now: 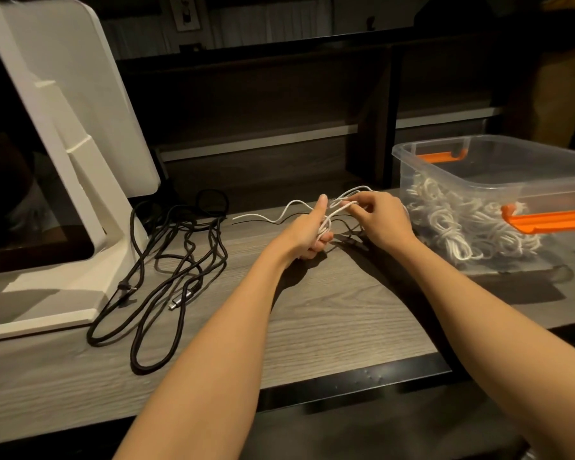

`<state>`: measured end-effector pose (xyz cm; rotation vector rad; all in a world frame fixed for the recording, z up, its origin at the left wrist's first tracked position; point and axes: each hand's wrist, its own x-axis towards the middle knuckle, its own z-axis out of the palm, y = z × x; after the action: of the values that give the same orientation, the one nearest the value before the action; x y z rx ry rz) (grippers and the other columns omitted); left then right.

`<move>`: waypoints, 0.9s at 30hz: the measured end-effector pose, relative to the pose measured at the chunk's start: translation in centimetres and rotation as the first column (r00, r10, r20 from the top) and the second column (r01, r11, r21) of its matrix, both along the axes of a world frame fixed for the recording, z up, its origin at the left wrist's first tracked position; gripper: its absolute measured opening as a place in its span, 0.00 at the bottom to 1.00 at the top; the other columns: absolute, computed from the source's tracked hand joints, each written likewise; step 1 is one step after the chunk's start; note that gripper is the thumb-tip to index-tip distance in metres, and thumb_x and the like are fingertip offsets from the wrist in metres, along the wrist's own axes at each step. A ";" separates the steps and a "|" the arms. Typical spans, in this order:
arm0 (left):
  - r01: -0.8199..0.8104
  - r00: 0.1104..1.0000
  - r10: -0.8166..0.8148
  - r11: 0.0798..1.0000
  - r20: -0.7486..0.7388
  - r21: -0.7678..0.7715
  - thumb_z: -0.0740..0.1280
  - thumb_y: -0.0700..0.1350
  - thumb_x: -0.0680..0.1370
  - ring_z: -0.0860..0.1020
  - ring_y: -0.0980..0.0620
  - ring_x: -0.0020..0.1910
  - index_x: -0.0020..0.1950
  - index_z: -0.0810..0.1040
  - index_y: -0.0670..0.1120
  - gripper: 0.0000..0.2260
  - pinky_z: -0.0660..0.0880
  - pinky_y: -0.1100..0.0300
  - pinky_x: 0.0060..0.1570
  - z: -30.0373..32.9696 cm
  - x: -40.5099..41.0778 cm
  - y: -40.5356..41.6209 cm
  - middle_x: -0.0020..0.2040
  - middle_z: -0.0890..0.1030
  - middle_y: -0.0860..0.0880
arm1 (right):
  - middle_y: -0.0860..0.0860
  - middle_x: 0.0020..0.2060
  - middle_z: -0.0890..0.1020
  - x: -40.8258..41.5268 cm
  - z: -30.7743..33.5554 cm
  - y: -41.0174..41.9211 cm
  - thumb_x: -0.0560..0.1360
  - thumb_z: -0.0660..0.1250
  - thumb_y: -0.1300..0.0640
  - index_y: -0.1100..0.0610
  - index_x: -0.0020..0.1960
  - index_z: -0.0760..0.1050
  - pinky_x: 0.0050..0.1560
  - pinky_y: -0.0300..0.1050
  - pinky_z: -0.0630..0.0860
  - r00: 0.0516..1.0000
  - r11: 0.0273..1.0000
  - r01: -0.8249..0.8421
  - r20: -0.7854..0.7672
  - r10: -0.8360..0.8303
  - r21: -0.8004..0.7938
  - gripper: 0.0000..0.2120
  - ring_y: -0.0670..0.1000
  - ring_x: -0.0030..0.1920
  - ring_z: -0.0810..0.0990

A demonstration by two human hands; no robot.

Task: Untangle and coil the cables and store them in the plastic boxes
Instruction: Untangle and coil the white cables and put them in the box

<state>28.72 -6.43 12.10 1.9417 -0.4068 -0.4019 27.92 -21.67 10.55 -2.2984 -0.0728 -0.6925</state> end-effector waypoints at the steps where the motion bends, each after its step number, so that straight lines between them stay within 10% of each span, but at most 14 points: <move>1: 0.037 0.999 -0.037 0.999 0.006 0.018 0.44 0.65 0.81 0.59 0.58 0.22 0.31 0.64 0.47 0.29 0.57 0.68 0.22 0.1 0.0 0.0 0.26 0.64 0.53 | 0.47 0.41 0.79 -0.1 0.0 0.0 0.79 0.64 0.52 0.54 0.58 0.80 0.45 0.44 0.74 0.999 0.999 0.033 0.014 -0.033 -0.015 0.12 0.45 0.40 0.75; 10: -0.109 0.970 0.125 0.990 0.208 -0.085 0.52 0.57 0.84 0.62 0.58 0.23 0.44 0.79 0.46 0.22 0.61 0.67 0.24 -1.2 0.4 0.0 0.27 0.69 0.53 | 0.50 0.38 0.80 0.1 -0.2 -0.7 0.78 0.63 0.43 0.53 0.49 0.80 0.43 0.47 0.75 0.960 0.958 0.185 -0.168 -0.224 -0.221 0.15 0.51 0.44 0.78; 15: -0.138 0.973 0.195 0.917 0.119 -0.374 0.50 0.56 0.84 0.71 0.58 0.34 0.70 0.72 0.49 0.21 0.68 0.67 0.32 -0.8 0.1 -0.8 0.55 0.78 0.49 | 0.53 0.50 0.81 -0.2 -0.1 -0.9 0.79 0.63 0.50 0.53 0.55 0.79 0.49 0.51 0.75 0.941 0.947 0.175 -0.238 -0.242 -0.270 0.10 0.55 0.53 0.77; 18: -0.153 0.984 0.179 0.803 -0.012 -0.576 0.49 0.55 0.84 0.76 0.53 0.55 0.59 0.78 0.51 0.20 0.73 0.58 0.52 -0.2 -0.2 -0.6 0.60 0.79 0.52 | 0.53 0.50 0.80 -0.3 -0.1 -1.2 0.80 0.61 0.50 0.53 0.55 0.78 0.46 0.49 0.71 0.929 0.948 0.154 -0.286 -0.234 -0.278 0.11 0.56 0.54 0.76; 21: -0.236 0.969 0.103 0.640 -0.223 -0.731 0.51 0.54 0.84 0.81 0.50 0.51 0.45 0.78 0.45 0.21 0.74 0.54 0.57 -0.2 0.0 0.0 0.45 0.84 0.47 | 0.53 0.48 0.80 -0.3 0.0 -1.1 0.80 0.59 0.50 0.53 0.55 0.79 0.45 0.48 0.71 0.930 0.952 0.155 -0.285 -0.231 -0.265 0.12 0.55 0.52 0.76; 27: -0.412 0.890 0.127 0.634 -0.437 -0.654 0.53 0.59 0.82 0.63 0.57 0.21 0.34 0.68 0.45 0.23 0.67 0.65 0.25 -0.1 -0.3 -0.5 0.25 0.66 0.52 | 0.50 0.49 0.81 0.3 -0.4 -0.7 0.80 0.61 0.54 0.49 0.55 0.80 0.54 0.53 0.77 0.937 0.969 0.043 -0.327 -0.123 -0.243 0.09 0.51 0.51 0.78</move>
<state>28.41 -6.93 12.00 1.0633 -0.0007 -0.3063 28.18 -22.42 10.20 -2.6288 0.1124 -0.3307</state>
